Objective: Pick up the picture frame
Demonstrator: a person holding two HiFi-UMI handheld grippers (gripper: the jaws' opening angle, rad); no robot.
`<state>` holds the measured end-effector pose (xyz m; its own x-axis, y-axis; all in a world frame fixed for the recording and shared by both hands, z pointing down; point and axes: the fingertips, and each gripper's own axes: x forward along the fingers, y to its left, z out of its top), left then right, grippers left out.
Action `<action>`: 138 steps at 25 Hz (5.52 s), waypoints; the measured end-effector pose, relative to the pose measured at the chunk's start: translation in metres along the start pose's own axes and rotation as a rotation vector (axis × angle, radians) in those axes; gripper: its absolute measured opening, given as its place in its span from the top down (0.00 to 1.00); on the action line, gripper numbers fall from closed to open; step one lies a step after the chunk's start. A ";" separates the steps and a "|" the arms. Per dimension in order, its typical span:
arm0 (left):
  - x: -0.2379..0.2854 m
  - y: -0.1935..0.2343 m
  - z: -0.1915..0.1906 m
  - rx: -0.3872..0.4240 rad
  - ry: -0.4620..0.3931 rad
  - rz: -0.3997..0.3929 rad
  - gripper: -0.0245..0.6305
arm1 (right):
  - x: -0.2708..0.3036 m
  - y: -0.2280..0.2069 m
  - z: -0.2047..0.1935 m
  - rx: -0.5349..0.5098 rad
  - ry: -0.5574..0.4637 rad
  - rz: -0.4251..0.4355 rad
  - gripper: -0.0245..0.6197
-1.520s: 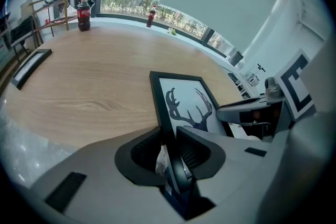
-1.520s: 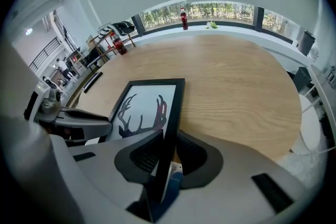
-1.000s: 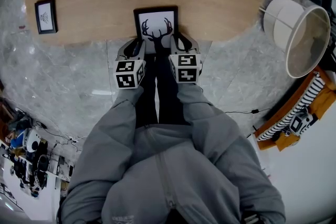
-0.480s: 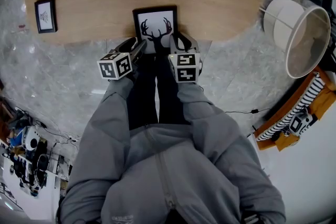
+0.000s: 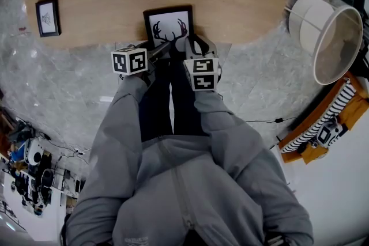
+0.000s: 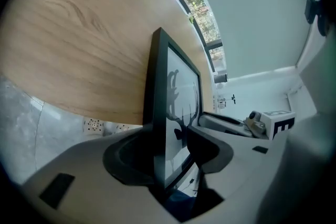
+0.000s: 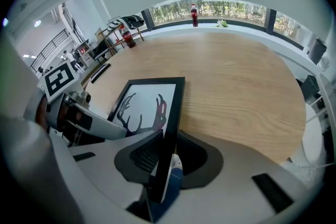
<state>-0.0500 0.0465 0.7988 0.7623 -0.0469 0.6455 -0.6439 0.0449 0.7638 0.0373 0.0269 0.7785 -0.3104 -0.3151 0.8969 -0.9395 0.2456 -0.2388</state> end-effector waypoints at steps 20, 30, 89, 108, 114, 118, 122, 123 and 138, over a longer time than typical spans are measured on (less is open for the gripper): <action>-0.028 -0.047 0.002 0.042 -0.052 -0.085 0.87 | -0.005 -0.002 0.003 0.077 0.004 0.045 0.82; -0.031 -0.067 0.005 0.054 -0.035 -0.086 0.92 | -0.010 -0.004 0.005 0.106 0.017 0.057 0.82; -0.346 -0.414 0.143 0.680 -0.517 0.126 0.93 | -0.452 0.075 0.325 -0.184 -0.609 -0.032 0.91; -0.480 -0.552 0.163 0.883 -1.001 0.237 0.93 | -0.604 0.126 0.396 -0.250 -0.964 -0.060 0.91; -0.503 -0.586 0.150 0.973 -1.116 0.268 0.93 | -0.640 0.134 0.397 -0.297 -1.048 -0.082 0.91; -0.510 -0.597 0.140 1.016 -1.151 0.270 0.93 | -0.652 0.140 0.392 -0.303 -1.079 -0.083 0.91; -0.514 -0.602 0.129 1.012 -1.170 0.270 0.93 | -0.662 0.143 0.387 -0.305 -1.095 -0.083 0.91; -0.515 -0.602 0.127 1.010 -1.172 0.268 0.93 | -0.663 0.144 0.386 -0.306 -1.097 -0.083 0.91; -0.526 -0.593 0.118 1.008 -1.181 0.285 0.93 | -0.661 0.161 0.374 -0.310 -1.098 -0.078 0.91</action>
<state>-0.0769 -0.0736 0.0073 0.4454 -0.8947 0.0340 -0.8952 -0.4456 -0.0003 0.0372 -0.0684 0.0074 -0.3555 -0.9328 0.0588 -0.9327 0.3581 0.0420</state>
